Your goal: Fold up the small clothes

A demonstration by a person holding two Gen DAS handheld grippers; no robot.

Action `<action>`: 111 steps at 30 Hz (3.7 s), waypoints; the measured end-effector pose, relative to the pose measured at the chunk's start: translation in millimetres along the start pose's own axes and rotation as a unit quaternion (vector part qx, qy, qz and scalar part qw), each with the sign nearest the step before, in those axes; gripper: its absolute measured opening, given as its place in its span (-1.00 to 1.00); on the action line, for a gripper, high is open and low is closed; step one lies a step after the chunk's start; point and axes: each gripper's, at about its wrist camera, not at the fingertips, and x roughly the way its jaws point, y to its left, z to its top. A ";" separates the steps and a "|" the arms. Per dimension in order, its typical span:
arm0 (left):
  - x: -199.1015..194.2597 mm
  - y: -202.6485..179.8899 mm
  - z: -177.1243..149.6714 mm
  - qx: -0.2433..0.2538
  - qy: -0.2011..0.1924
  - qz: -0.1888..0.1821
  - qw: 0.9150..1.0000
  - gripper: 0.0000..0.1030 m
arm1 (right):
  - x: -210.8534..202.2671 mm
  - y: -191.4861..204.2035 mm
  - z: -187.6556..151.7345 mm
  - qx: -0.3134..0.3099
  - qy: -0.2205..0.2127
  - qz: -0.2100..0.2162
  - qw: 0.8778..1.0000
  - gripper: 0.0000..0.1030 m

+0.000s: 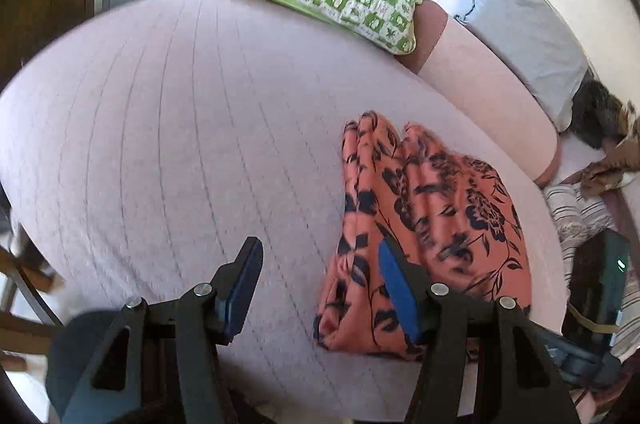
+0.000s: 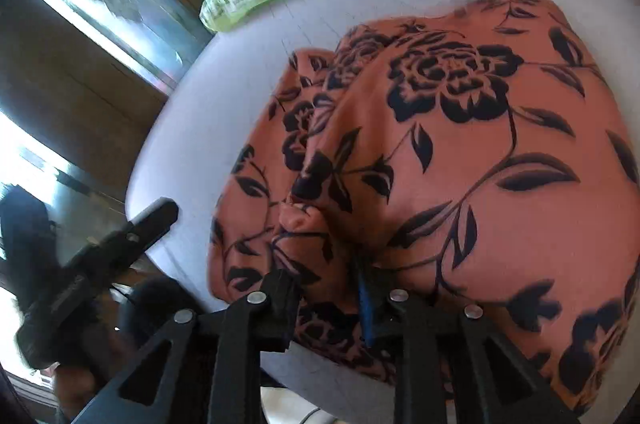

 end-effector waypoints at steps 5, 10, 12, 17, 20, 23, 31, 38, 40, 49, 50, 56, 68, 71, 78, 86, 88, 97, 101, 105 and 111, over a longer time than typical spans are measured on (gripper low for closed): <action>8.5 -39.6 -7.9 0.029 0.022 -0.059 0.998 0.19 | -76.9 -22.2 -4.7 0.030 -0.097 0.020 0.995 0.69; 41.3 -87.3 -25.0 0.061 0.082 -0.079 0.992 0.24 | -113.9 -61.9 -25.1 0.084 -0.127 0.011 0.988 0.69; 58.2 -91.8 -31.0 0.052 0.121 -0.071 0.989 0.22 | -115.7 -72.9 -28.7 0.101 -0.126 0.013 0.987 0.69; 58.4 -95.7 -23.6 0.046 0.132 -0.074 0.987 -0.81 | -117.4 -86.3 -40.0 0.113 -0.125 0.018 0.986 0.69; 4.9 -122.5 -6.3 0.111 0.025 -0.053 0.992 -0.82 | -119.7 -84.7 -34.9 0.108 -0.124 0.019 0.986 0.69; -41.0 -133.0 -4.4 0.146 -0.050 -0.037 0.987 -0.81 | -126.5 -75.1 -24.2 0.094 -0.133 0.021 0.986 0.69; 30.7 -55.9 -29.6 0.035 0.074 -0.019 0.996 -0.78 | -104.5 -55.3 3.3 0.050 -0.079 0.009 0.996 0.69; -11.5 -78.3 -33.1 0.105 -0.007 0.010 0.994 -0.79 | -94.3 -54.6 16.0 0.049 -0.070 -0.002 0.996 0.69; 8.9 -59.7 -44.1 0.098 0.027 0.033 0.994 -0.78 | -89.6 -55.3 15.3 0.048 -0.062 -0.005 0.997 0.69; 13.7 -49.8 -49.7 0.065 0.048 0.022 0.996 -0.77 | -85.5 -51.2 26.4 0.038 -0.060 0.002 0.997 0.69; 13.7 -51.5 -49.8 0.068 0.049 0.024 0.996 -0.77 | -84.8 -51.4 29.0 0.043 -0.063 0.013 0.997 0.69; 8.7 -64.9 -42.9 0.075 0.053 0.050 0.995 -0.68 | -36.7 -82.5 24.3 0.113 -0.009 0.099 0.989 0.80; 38.0 -146.7 30.1 0.166 0.008 -0.017 0.986 -0.64 | -40.3 -91.6 13.2 0.143 -0.037 0.149 0.978 0.83; 101.6 -116.1 27.6 0.156 0.083 0.070 0.982 -0.88 | -44.9 -94.1 12.6 0.144 -0.035 0.154 0.977 0.83; 97.4 -106.1 19.6 0.170 0.058 0.065 0.982 -0.88 | -88.3 -132.2 35.3 0.157 -0.083 0.116 0.977 0.83; 93.4 -104.7 20.8 0.171 0.057 0.051 0.982 -0.88 | -25.8 -178.9 71.2 0.242 -0.027 0.139 0.960 0.80; 95.5 -104.2 18.6 0.175 0.054 0.051 0.982 -0.88 | -15.6 -171.0 77.3 0.242 -0.004 0.147 0.959 -0.06; 92.7 -100.0 16.9 0.177 0.041 0.044 0.982 -0.88 | -22.2 -141.1 73.9 0.160 -0.010 0.013 0.987 -0.06; 94.0 -99.9 14.6 0.173 0.035 0.041 0.983 -0.88 | -58.0 -142.1 87.5 0.168 -0.076 0.053 0.981 0.62; 93.5 -100.5 13.8 0.172 0.034 0.037 0.984 -0.88 | -27.6 -168.5 111.1 0.226 -0.042 0.082 0.970 0.72; 95.6 -92.7 16.3 0.157 0.035 0.021 0.987 -0.88 | -18.4 -139.2 122.5 0.172 -0.037 0.044 0.983 -0.35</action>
